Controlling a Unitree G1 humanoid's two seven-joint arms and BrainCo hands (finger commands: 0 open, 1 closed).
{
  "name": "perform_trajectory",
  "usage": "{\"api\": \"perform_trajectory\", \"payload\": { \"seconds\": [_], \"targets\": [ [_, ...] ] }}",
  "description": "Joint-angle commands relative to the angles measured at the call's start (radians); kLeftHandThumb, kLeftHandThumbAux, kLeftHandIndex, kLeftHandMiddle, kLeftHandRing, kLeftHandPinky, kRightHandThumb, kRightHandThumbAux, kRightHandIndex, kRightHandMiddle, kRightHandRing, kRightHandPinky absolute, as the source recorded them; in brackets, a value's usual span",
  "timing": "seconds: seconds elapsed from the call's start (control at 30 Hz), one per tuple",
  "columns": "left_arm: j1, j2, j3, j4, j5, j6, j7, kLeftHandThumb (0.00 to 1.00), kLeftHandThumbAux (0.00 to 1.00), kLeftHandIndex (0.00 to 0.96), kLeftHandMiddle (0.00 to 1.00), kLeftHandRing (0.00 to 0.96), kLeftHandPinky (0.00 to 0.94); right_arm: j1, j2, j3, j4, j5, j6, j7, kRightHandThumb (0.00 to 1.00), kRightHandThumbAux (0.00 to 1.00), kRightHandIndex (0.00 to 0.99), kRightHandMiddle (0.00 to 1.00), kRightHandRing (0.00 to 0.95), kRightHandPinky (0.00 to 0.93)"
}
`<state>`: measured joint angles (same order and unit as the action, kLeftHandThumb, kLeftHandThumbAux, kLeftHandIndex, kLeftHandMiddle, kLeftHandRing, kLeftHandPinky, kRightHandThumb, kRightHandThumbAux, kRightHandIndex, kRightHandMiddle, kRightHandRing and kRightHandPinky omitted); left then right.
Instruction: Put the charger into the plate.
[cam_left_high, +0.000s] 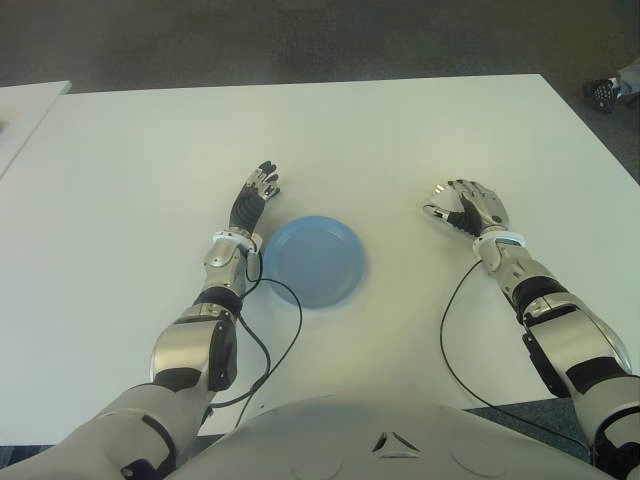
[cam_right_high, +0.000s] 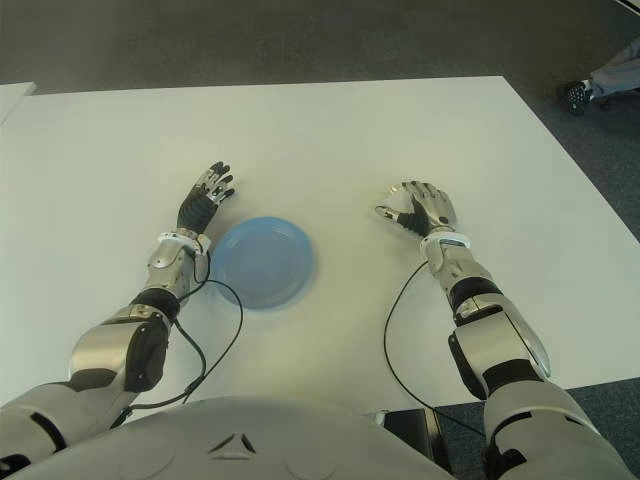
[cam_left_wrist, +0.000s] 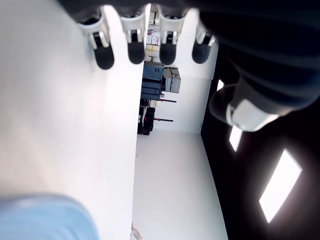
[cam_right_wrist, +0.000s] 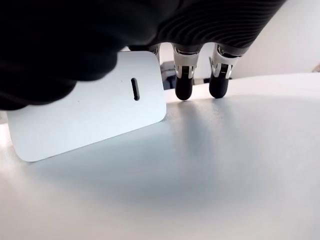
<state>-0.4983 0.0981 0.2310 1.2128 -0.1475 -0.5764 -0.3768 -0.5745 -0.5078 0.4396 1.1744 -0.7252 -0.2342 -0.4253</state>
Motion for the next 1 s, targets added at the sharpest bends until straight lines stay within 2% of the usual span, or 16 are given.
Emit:
{"api": "perform_trajectory", "payload": {
  "seconds": [0.03, 0.63, 1.0],
  "targets": [
    [0.040, 0.002, 0.002, 0.027, 0.002, 0.044, -0.008, 0.060, 0.510, 0.000, 0.000, 0.000, 0.020, 0.034, 0.026, 0.040, 0.002, -0.017, 0.014, 0.039, 0.371, 0.089, 0.000, 0.000, 0.000, 0.000],
    [0.043, 0.002, 0.002, 0.020, 0.001, 0.046, -0.001, 0.048, 0.509, 0.000, 0.000, 0.000, 0.023, 0.065, -0.001, 0.128, -0.020, -0.039, 0.027, 0.122, 0.346, 0.099, 0.000, 0.000, 0.000, 0.000],
    [0.046, -0.001, 0.006, 0.015, -0.010, 0.043, -0.009, 0.047, 0.513, 0.000, 0.000, 0.000, 0.022, 0.073, -0.021, 0.172, -0.004, -0.056, 0.041, 0.140, 0.343, 0.096, 0.000, 0.000, 0.000, 0.000]
  ]
}}
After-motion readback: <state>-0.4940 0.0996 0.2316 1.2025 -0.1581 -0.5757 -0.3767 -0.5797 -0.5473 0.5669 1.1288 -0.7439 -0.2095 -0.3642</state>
